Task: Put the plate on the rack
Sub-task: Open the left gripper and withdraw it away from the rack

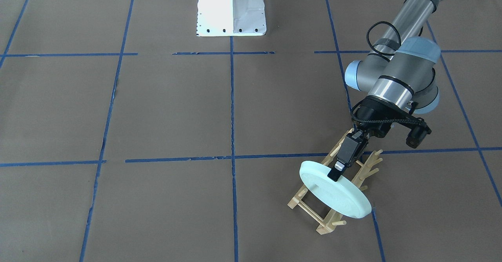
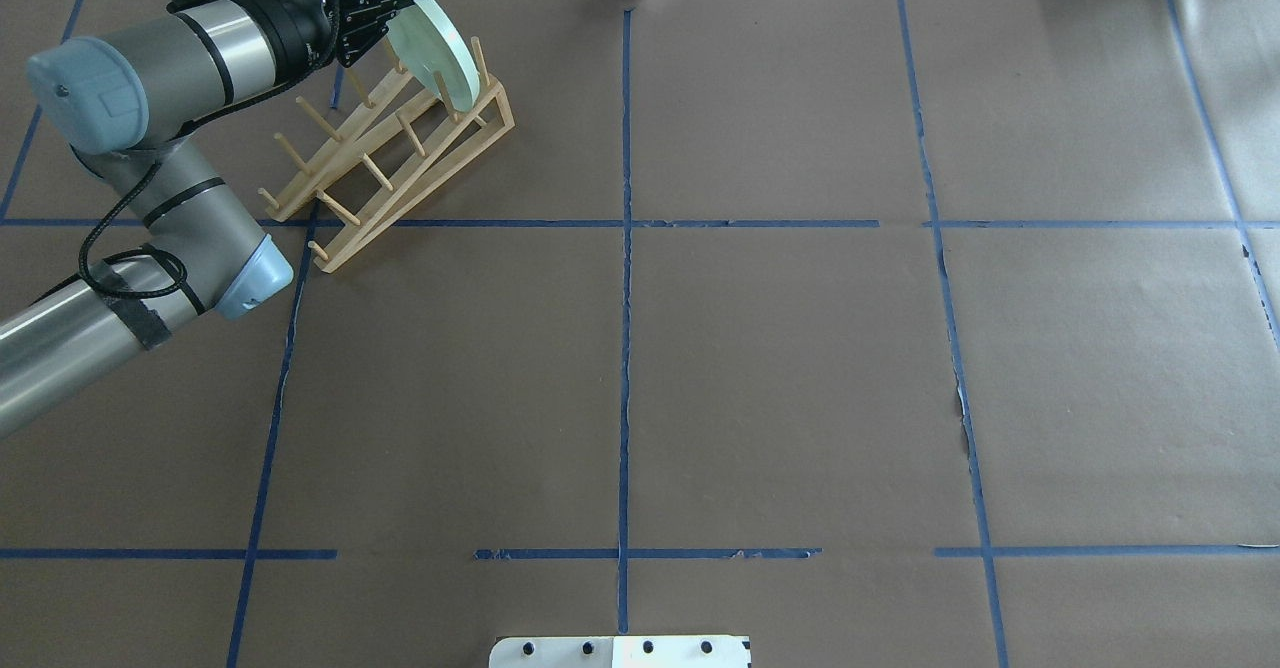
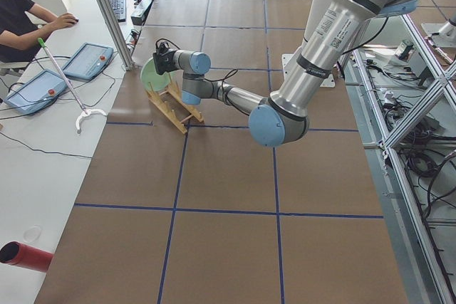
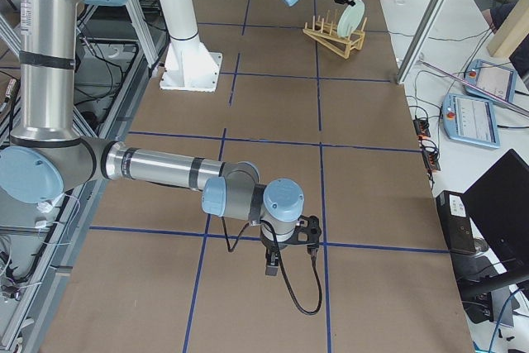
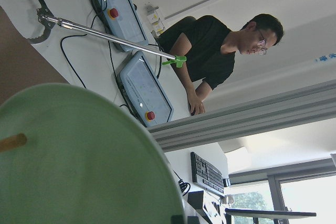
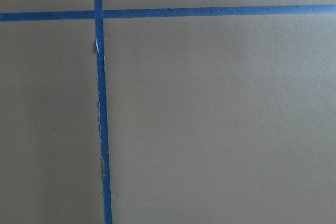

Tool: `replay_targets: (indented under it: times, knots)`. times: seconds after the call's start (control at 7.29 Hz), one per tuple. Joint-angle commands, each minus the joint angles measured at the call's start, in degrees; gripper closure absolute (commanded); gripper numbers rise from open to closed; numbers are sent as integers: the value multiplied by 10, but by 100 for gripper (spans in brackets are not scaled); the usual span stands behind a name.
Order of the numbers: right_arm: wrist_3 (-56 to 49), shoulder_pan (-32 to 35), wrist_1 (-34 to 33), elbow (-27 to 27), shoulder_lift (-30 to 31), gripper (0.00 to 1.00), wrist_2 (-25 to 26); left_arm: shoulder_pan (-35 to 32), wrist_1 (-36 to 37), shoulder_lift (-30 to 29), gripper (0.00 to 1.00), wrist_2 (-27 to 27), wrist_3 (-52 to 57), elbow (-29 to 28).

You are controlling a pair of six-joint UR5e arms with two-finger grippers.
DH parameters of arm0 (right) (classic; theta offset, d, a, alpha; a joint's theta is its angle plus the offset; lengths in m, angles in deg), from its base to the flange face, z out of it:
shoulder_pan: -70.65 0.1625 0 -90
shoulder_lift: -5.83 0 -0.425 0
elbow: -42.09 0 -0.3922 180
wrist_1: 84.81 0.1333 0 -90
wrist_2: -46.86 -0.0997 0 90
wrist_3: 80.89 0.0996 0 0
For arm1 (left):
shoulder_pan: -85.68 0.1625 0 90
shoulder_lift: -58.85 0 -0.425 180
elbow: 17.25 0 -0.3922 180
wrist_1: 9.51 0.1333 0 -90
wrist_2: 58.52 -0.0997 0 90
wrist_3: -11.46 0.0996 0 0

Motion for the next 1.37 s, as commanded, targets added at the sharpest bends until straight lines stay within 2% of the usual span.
replay_targets:
  times: [0.0, 0.14, 0.27, 0.41, 0.55, 0.69, 0.82, 1.24]
  knots:
    - [0, 0, 0, 1, 0, 0, 0, -6, 3, 0, 0, 8, 5, 14]
    - [0, 0, 0, 1, 0, 0, 0, -23, 40, 5, 0, 59, 28, 42]
    - [0, 0, 0, 0, 0, 0, 0, -60, 119, 15, 0, 154, 63, 96]
    - [0, 0, 0, 0, 0, 0, 0, -98, 174, 60, 0, 240, 89, 152]
    - [0, 0, 0, 0, 0, 0, 0, -140, 244, 86, 0, 288, 140, 184]
    - [0, 0, 0, 0, 0, 0, 0, -157, 343, 121, 0, 317, 264, 227]
    - [0, 0, 0, 0, 0, 0, 0, -158, 417, 180, 0, 321, 387, 263]
    - [0, 0, 0, 0, 0, 0, 0, -233, 507, 278, 0, 342, 649, 273]
